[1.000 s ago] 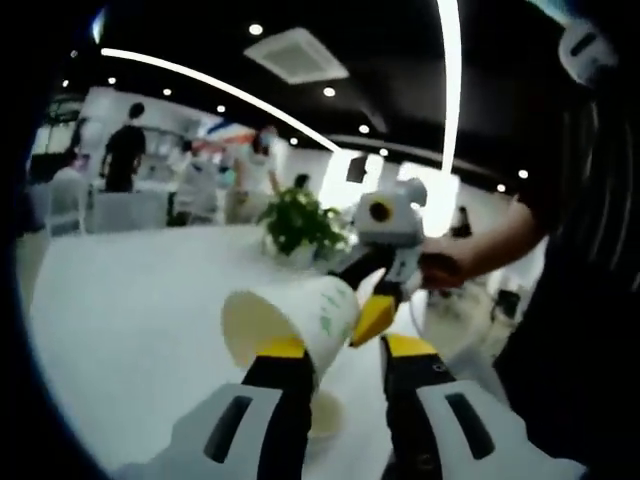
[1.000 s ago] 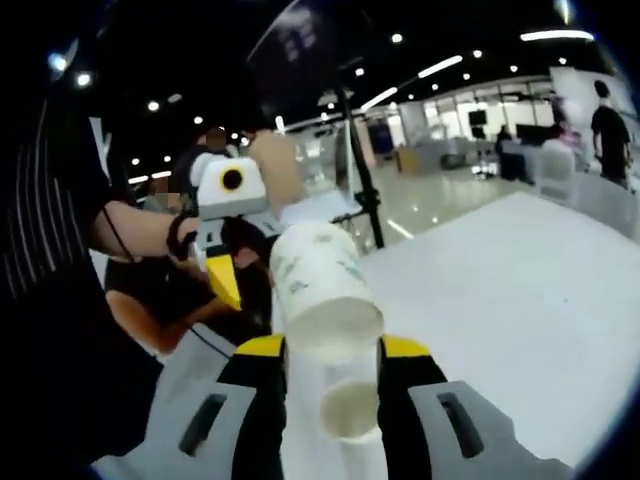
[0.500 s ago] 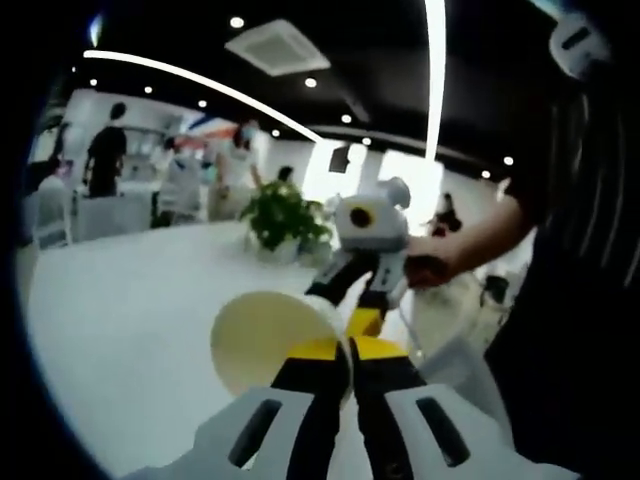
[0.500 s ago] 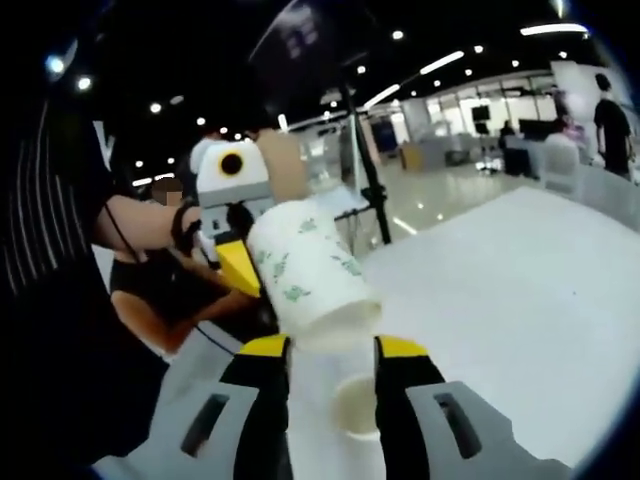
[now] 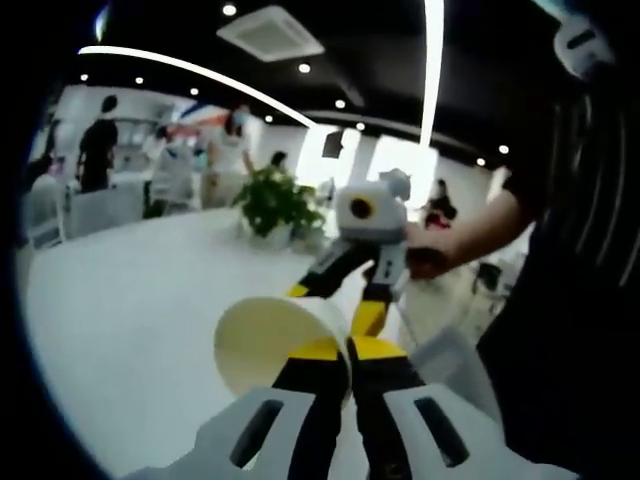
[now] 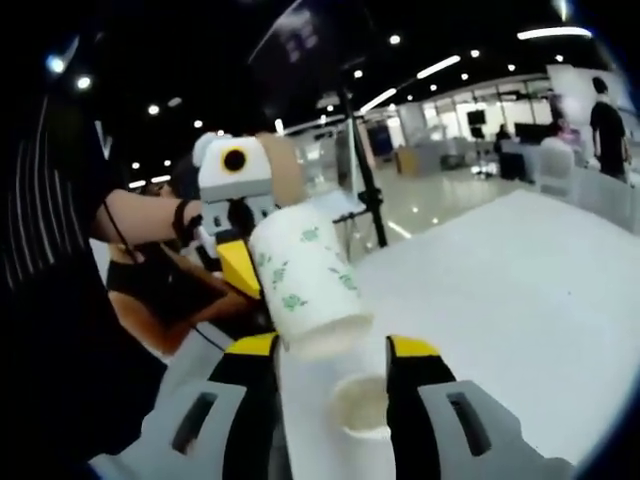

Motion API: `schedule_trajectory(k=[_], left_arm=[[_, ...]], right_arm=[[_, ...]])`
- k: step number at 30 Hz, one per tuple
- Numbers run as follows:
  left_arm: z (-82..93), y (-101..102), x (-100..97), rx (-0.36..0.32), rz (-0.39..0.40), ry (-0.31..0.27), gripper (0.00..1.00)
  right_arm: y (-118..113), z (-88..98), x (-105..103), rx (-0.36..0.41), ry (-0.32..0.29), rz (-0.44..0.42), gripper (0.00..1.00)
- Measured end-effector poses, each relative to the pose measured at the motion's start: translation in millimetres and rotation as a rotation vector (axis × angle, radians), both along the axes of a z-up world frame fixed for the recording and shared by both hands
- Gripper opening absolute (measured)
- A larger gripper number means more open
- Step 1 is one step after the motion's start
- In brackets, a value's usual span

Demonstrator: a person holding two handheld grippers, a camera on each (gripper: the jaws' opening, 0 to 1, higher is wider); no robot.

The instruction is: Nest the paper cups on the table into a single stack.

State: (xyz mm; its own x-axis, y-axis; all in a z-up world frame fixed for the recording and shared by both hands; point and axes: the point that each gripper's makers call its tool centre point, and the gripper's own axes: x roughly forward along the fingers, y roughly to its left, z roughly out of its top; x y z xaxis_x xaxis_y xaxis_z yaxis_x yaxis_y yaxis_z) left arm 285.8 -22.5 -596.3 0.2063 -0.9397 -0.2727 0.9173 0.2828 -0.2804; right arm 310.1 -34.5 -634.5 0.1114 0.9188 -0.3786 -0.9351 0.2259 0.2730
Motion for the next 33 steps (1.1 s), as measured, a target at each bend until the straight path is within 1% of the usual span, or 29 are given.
schedule_trajectory(k=[4, 6, 12, 14, 17, 20, 21, 22, 23, 24, 25, 26, 28, 30, 33], left_arm=[[1.2, -2.1, 0.0, 0.013, -0.016, 0.003, 0.00], [1.1, -3.0, 0.4, 0.026, -0.026, -0.011, 0.00], [-4.6, 0.8, -2.4, 0.058, -0.049, -0.001, 0.00], [-5.5, 1.7, -1.0, 0.071, -0.057, -0.025, 0.00], [-6.4, 0.5, -2.3, 0.078, -0.072, -0.011, 0.00], [-9.4, 0.4, -0.4, 0.106, -0.089, -0.010, 0.00], [-9.0, -1.4, 0.7, 0.112, -0.094, -0.009, 0.00], [-8.5, -2.0, 0.8, 0.114, -0.099, -0.012, 0.00], [-7.2, -3.8, 1.2, 0.117, -0.105, -0.024, 0.00], [-7.0, -4.2, 1.7, 0.120, -0.105, -0.023, 0.00], [-5.3, -3.9, 3.3, 0.122, -0.107, -0.019, 0.00], [-5.4, -3.7, 3.7, 0.129, -0.112, -0.011, 0.00], [-8.0, -3.3, 4.0, 0.144, -0.123, -0.015, 0.00], [-9.4, -4.9, 2.5, 0.162, -0.137, -0.009, 0.00], [-4.3, -7.0, 0.6, 0.180, -0.150, -0.021, 0.00]], right_arm=[[-3.2, 0.6, 1.1, 0.003, -0.010, -0.015, 0.46], [-5.2, 1.8, 1.1, 0.005, -0.021, -0.020, 0.49], [-3.9, 2.0, -3.3, 0.024, -0.033, -0.028, 0.55], [-5.2, 2.7, -1.5, 0.034, -0.043, -0.040, 0.56], [-4.2, 4.6, 0.3, 0.053, -0.046, -0.057, 0.64], [-3.6, 9.3, 1.0, 0.068, -0.071, -0.061, 0.72], [-3.5, 9.7, 1.4, 0.067, -0.084, -0.064, 0.77], [-5.8, 10.4, 4.0, 0.057, -0.111, -0.074, 0.83], [-6.6, 10.5, 7.0, 0.049, -0.136, -0.089, 0.90], [-6.2, 11.5, 11.0, 0.044, -0.151, -0.098, 1.00], [-7.7, 11.3, 12.0, 0.025, -0.176, -0.086, 0.98], [-5.9, 12.9, 9.9, 0.029, -0.163, -0.089, 1.00], [-8.9, 14.4, 9.6, 0.027, -0.177, -0.091, 1.00], [-12.6, 19.0, 10.1, 0.041, -0.183, -0.102, 1.00], [-19.0, 23.2, 10.2, 0.047, -0.191, -0.119, 1.00]])
